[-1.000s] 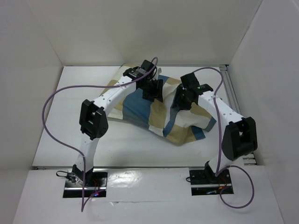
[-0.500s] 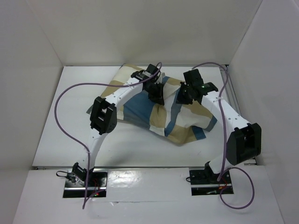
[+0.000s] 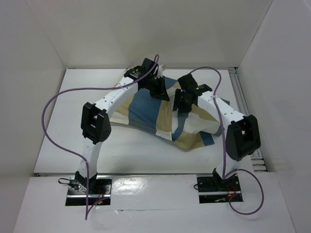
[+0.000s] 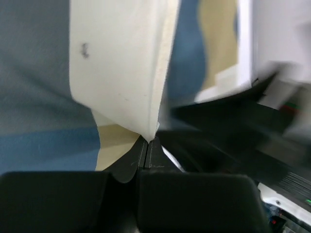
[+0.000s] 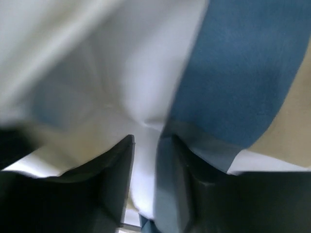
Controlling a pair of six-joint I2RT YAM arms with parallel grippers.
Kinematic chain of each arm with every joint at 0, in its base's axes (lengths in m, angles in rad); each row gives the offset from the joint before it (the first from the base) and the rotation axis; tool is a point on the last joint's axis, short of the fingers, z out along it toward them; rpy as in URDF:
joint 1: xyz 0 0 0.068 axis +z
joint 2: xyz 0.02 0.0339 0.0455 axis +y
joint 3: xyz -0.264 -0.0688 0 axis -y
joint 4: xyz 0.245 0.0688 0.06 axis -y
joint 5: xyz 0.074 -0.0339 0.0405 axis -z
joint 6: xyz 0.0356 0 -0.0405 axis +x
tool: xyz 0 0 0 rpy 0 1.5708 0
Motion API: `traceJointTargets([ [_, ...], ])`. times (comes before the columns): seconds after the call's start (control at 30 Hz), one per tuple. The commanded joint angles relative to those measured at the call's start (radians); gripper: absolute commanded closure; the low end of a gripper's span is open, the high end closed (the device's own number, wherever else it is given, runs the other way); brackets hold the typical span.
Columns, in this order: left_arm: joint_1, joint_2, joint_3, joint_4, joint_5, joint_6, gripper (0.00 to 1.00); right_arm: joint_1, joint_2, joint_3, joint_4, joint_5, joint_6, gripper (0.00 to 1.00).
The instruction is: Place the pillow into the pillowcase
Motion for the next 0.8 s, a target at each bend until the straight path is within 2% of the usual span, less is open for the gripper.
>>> traceJointTargets([
  [0.0,0.003,-0.067,-0.017,0.018,0.06,-0.022,1.0,0.012,-0.001,-0.021,-0.02,0.068,0.012,0.59],
  [0.07,0.003,-0.076,-0.017,0.027,0.069,-0.022,1.0,0.012,-0.012,-0.009,-0.02,0.11,0.012,0.88],
  [0.1,0.003,-0.076,-0.017,0.027,0.069,-0.033,1.0,0.012,-0.012,0.002,-0.035,0.125,0.012,0.97],
  [0.13,0.003,-0.076,-0.017,0.027,0.069,-0.033,1.0,0.012,-0.022,0.031,-0.046,0.15,0.012,1.0],
  [0.37,0.003,-0.085,-0.026,0.036,0.069,-0.033,1.0,0.012,-0.121,0.123,-0.095,0.211,-0.008,1.0],
  [0.53,0.003,-0.076,-0.035,0.036,0.078,-0.042,1.0,0.012,-0.104,0.154,-0.144,0.121,-0.057,1.0],
  [0.57,0.003,-0.076,-0.035,0.036,0.078,-0.042,1.0,0.024,-0.075,0.154,-0.161,0.121,-0.057,0.73],
  [0.6,0.003,-0.076,-0.035,0.036,0.078,-0.042,1.0,0.044,-0.066,0.131,-0.176,0.121,-0.048,0.56],
  [0.63,0.003,-0.076,-0.035,0.036,0.078,-0.042,1.0,0.056,-0.065,0.109,-0.187,0.134,-0.048,0.47],
  [0.67,0.003,-0.076,-0.035,0.036,0.078,-0.042,1.0,0.067,-0.065,0.085,-0.187,0.148,-0.036,0.33],
  [0.77,0.003,-0.076,-0.035,0.036,0.078,-0.042,1.0,0.087,-0.053,-0.006,-0.187,0.173,-0.045,0.22],
])
